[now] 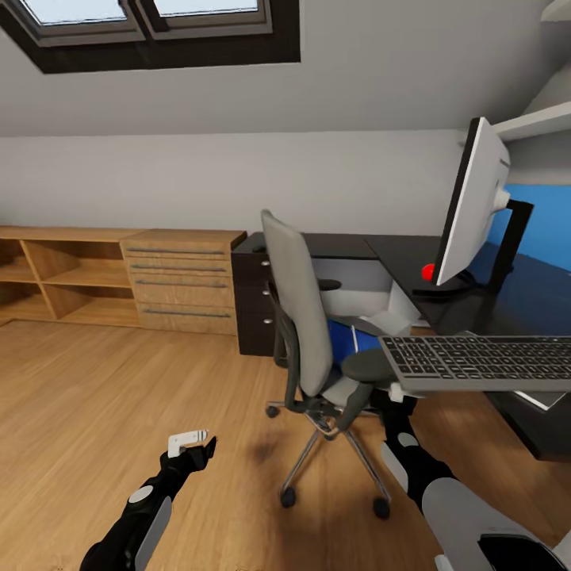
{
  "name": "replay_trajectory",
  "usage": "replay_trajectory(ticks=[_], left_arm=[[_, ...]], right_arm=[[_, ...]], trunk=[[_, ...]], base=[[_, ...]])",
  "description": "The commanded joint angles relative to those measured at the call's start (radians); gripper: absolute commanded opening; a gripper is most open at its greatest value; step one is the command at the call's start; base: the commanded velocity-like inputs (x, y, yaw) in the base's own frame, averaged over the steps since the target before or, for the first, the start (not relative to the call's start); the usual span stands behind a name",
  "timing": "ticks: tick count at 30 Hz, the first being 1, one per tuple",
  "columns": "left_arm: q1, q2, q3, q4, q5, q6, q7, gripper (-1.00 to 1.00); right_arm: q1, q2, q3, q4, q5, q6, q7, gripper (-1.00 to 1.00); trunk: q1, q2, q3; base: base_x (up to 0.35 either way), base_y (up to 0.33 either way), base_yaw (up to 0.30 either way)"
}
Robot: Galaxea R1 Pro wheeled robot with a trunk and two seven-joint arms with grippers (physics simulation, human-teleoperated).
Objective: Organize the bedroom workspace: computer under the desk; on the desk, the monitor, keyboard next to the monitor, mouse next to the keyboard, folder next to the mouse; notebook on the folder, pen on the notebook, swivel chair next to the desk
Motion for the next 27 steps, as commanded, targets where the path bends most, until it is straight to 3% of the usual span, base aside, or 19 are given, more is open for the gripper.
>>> replay_trajectory(ticks=[1,27], left_arm=[[-0.001,0.0,0.003,0.0,0.01,0.004,-0.007,1.0],[-0.001,0.001,0.003,0.0,0.011,0.004,-0.004,1.0]], right_arm=[[0.0,0.0,0.0,0.0,-0.005,-0.004,0.002,1.0],[0.0,-0.002,-0.003,-0.001,-0.003,-0.01,-0.016,1.0]], trunk=[[0.0,0.0,-0.001],[0.0,0.0,-0.005]], base=[[0.0,0.0,0.249],[0.0,0.0,0.242]])
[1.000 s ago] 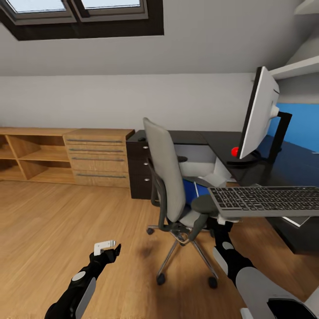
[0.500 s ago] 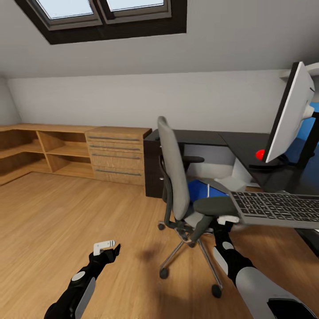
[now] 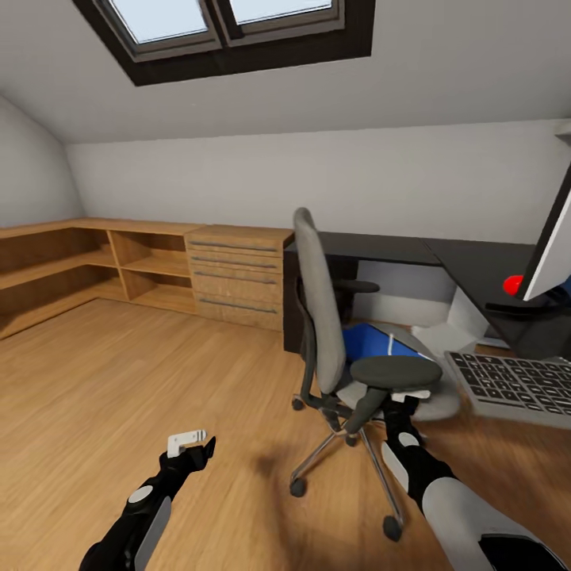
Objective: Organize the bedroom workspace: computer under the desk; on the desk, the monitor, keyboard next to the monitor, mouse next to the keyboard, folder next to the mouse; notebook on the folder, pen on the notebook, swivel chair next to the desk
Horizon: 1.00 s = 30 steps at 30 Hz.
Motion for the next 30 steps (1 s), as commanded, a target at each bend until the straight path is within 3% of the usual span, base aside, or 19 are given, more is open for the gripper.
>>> replay_trajectory(ticks=[1,9,30], left_arm=[[0.0,-0.001,0.002,0.0,0.01,0.004,-0.006,1.0],[-0.001,-0.001,0.002,0.0,0.01,0.004,-0.008,1.0],[0.0,-0.001,0.002,0.0,0.011,0.004,-0.009,1.0]], right_arm=[[-0.001,0.0,0.0,0.001,-0.006,-0.006,0.0,1.0],[-0.001,-0.001,0.0,0.002,-0.006,-0.012,-0.003,1.0],[-0.001,0.001,-0.02,0.005,-0.007,-0.008,-0.009,1.0]], trunk=[[0.0,0.0,-0.001],[0.0,0.0,-0.001],[0.0,0.0,-0.001]], base=[[0.0,-0.011,0.037],[0.0,-0.162,0.008],[-0.069,-0.005,0.0]])
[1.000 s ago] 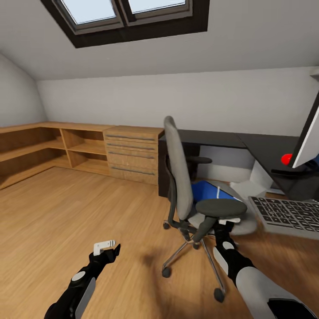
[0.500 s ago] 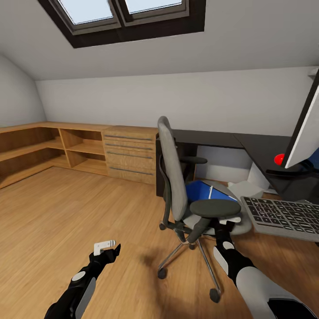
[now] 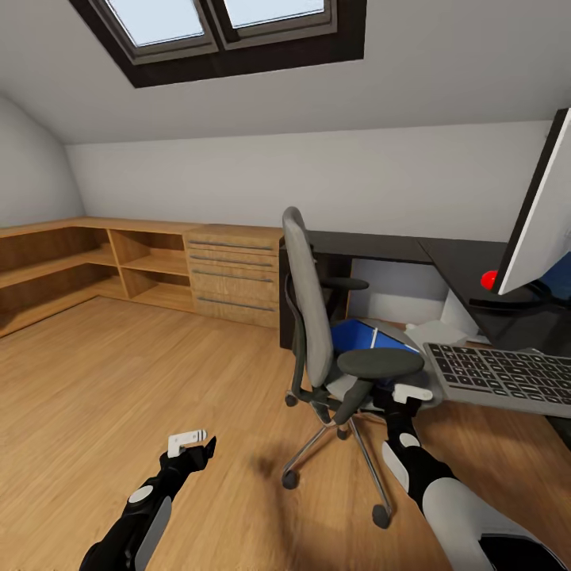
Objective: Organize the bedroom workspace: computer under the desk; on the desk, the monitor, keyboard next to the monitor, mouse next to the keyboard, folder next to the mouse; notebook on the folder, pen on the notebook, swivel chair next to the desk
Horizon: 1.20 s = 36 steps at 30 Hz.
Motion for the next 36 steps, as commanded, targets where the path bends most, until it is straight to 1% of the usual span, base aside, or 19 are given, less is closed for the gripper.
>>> replay_trajectory(ticks=[1,7,11,12,14,17,24,29,36], left_arm=[[0.0,0.0,0.003,0.0,0.01,0.004,-0.007,1.0],[0.0,0.0,0.003,0.0,0.01,0.004,-0.007,1.0],[0.0,0.0,0.003,0.0,0.01,0.004,-0.007,1.0],[0.0,0.0,0.003,0.0,0.01,0.004,-0.007,1.0],[0.0,0.0,0.003,0.0,0.01,0.005,-0.007,1.0],[0.0,0.0,0.003,0.0,0.01,0.005,-0.007,1.0],[0.0,0.0,0.003,0.0,0.01,0.006,-0.007,1.0],[0.0,0.0,0.003,0.0,0.01,0.005,-0.007,1.0],[0.0,0.0,0.003,0.0,0.01,0.005,-0.007,1.0]], right_arm=[[-0.001,0.001,0.0,0.002,-0.006,-0.005,0.001,1.0],[-0.001,0.003,0.0,0.005,-0.006,-0.007,0.001,1.0],[-0.001,0.009,0.001,0.006,-0.007,-0.007,0.001,1.0],[-0.001,0.013,0.001,0.006,-0.007,-0.007,0.001,1.0],[-0.001,0.029,0.001,0.005,-0.006,-0.007,-0.002,1.0],[-0.001,0.043,0.0,0.006,-0.005,-0.008,-0.027,1.0],[-0.001,0.047,0.0,0.006,-0.006,-0.009,-0.038,1.0],[-0.001,0.048,0.002,0.006,-0.006,-0.009,-0.038,1.0],[-0.001,0.048,0.002,0.006,-0.006,-0.009,-0.039,1.0]], trunk=[[0.0,0.0,-0.001],[0.0,0.0,-0.001],[0.0,0.0,-0.001],[0.0,0.0,-0.001],[0.0,0.0,-0.002],[0.0,0.0,-0.002],[0.0,0.0,-0.002],[0.0,0.0,-0.002],[0.0,0.0,-0.002]], base=[[-0.007,0.0,0.0],[-0.003,0.0,0.0],[0.0,0.0,0.002],[0.0,0.0,0.026],[0.0,0.0,0.094],[-0.003,0.0,0.099],[-0.12,0.0,0.013],[-0.034,0.0,0.023],[-0.002,0.0,0.18]])
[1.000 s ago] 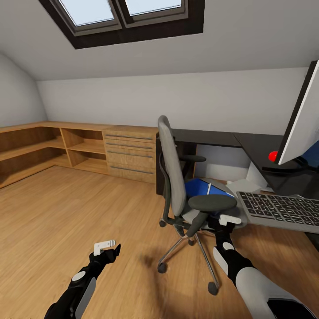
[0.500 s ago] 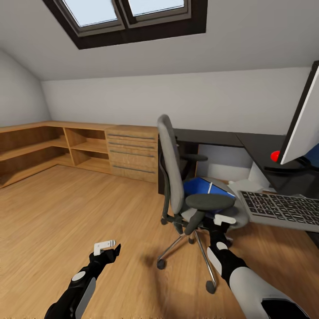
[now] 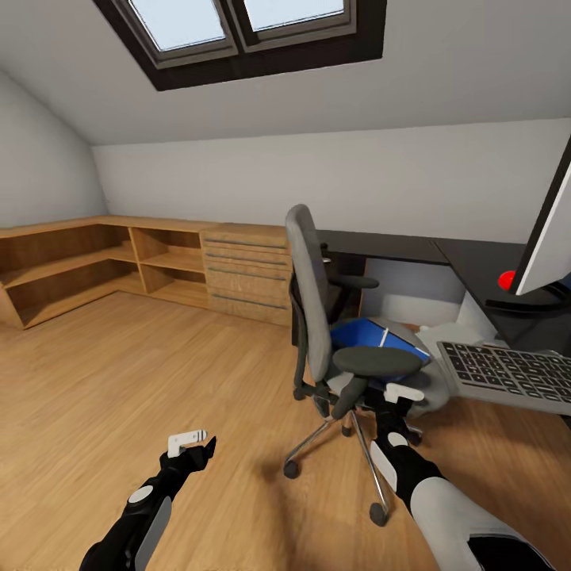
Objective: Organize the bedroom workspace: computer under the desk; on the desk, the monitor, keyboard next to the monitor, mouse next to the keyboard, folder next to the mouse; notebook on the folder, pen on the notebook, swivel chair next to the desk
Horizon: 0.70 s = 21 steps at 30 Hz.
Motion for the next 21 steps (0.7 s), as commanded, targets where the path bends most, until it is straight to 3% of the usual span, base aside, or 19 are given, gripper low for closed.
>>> replay_trajectory(ticks=[1,21], left_arm=[[-0.001,0.0,0.002,0.0,0.01,0.004,-0.007,1.0],[-0.001,-0.001,0.001,0.0,0.01,0.002,-0.007,1.0]], right_arm=[[0.0,0.001,0.002,0.011,-0.004,-0.002,0.006,1.0],[0.0,-0.005,0.0,0.009,-0.002,-0.005,0.005,1.0]], trunk=[[0.0,0.0,-0.001],[0.0,0.0,-0.001]], base=[[0.0,0.0,0.165],[-0.015,-0.06,0.012]])
